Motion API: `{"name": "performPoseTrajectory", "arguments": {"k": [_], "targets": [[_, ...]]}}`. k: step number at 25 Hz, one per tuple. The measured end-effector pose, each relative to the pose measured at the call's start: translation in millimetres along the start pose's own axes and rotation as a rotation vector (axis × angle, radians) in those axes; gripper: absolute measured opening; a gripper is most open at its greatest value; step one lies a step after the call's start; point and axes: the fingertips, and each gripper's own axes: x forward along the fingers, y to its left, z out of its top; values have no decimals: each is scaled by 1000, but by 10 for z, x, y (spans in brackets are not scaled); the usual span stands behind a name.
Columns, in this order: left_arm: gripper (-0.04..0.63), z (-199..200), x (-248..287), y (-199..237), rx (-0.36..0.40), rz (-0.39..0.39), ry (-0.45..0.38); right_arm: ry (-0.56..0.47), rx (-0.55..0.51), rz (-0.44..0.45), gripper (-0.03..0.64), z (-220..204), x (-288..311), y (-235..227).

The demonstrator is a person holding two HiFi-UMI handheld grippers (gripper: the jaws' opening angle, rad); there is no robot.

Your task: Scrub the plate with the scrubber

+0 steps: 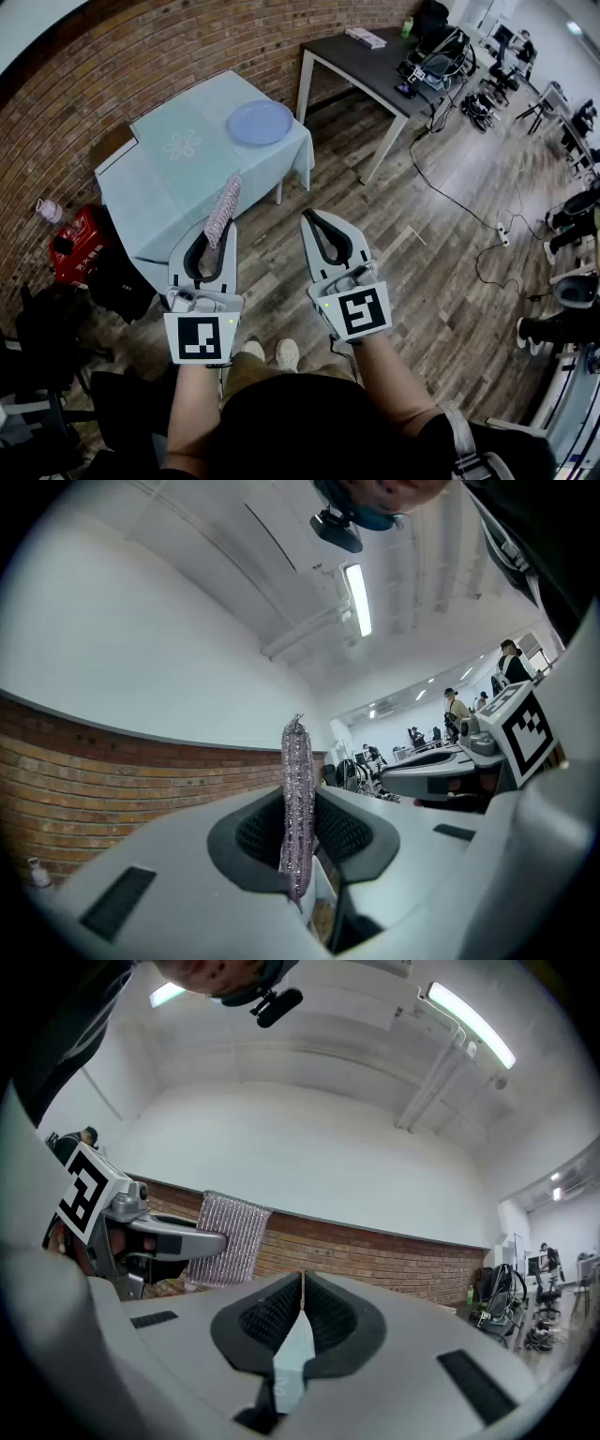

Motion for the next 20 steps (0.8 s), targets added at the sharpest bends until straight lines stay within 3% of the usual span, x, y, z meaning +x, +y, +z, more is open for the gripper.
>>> {"name": "performPoseTrajectory", "arguments": {"k": [12,20], "targets": [[80,9,26,-13,4,-5,2,-15,8,18,41,57,-29,18],[80,26,76,-20,-10,-10,-1,47,-20,33,41,-53,-50,-35]]}}
